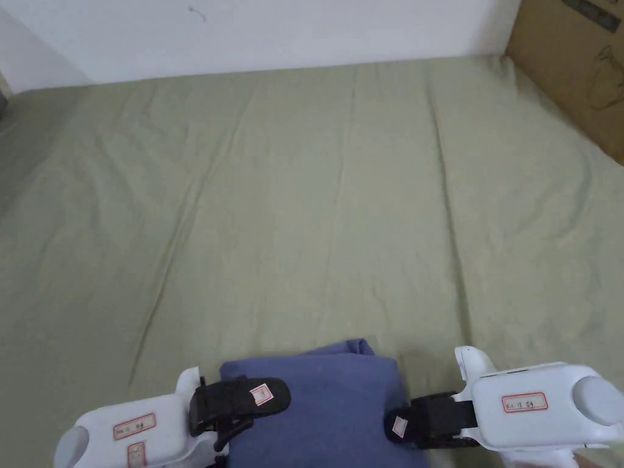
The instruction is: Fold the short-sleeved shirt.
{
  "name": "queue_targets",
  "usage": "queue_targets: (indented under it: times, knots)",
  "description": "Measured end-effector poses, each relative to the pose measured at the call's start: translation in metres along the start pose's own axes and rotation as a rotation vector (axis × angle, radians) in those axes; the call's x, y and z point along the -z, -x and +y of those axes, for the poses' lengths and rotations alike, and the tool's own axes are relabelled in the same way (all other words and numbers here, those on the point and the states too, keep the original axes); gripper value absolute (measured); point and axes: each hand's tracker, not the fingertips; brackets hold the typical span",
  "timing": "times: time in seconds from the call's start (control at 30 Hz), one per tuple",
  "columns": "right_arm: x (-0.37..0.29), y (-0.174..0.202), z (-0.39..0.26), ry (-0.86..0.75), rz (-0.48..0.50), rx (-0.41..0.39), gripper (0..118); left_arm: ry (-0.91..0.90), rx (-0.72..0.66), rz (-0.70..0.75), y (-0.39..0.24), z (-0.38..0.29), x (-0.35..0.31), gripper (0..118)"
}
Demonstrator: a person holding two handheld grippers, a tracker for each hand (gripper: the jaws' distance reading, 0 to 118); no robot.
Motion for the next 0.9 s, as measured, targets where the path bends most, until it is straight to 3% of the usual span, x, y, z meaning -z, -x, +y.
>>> queue_targets:
  times: [0.03,0.07,0.13,0.17,0.2,0.27,0.37,0.5,0.57,0.67,0.9]
  knots:
    - [0.0,0.0,-0.001,-0.003,-0.005,-0.006,0,-0.004,0.051,0.025,-0.002,-0.001,0.001,38]
    - [0.001,0.0,-0.002,-0.005,-0.006,-0.01,0,-0.005,0.076,0.039,-0.003,-0.002,0.002,21]
    - [0.002,-0.001,-0.002,-0.01,-0.006,-0.002,0,-0.034,0.13,0.263,0.005,-0.006,0.002,21]
    - [0.003,-0.002,-0.002,-0.011,0.003,0.009,0,-0.047,0.126,0.284,0.011,-0.009,0.006,21]
    - [0.004,-0.001,-0.003,-0.013,0.004,0.017,0,-0.079,0.092,0.077,0.02,-0.011,-0.004,21]
    - [0.005,-0.002,-0.003,-0.018,0.004,0.025,0,-0.054,0.142,0.165,0.024,-0.011,0.0,21]
    - [0.003,0.004,-0.004,-0.024,-0.01,0.022,0,-0.056,0.128,0.167,0.009,-0.01,0.0,22]
    - [-0.009,0.041,-0.007,-0.071,-0.175,-0.127,0,-0.069,0.217,0.26,-0.037,-0.014,-0.011,22]
    - [-0.018,0.063,-0.011,-0.105,-0.164,-0.197,0,-0.09,0.286,0.248,-0.059,-0.014,-0.027,22]
    - [-0.034,0.094,-0.017,-0.144,-0.099,-0.216,0,-0.121,0.335,0.286,-0.093,0.003,-0.068,22]
    - [-0.061,0.144,-0.028,-0.177,-0.112,-0.32,0,-0.153,0.413,0.587,-0.141,0.069,-0.165,22]
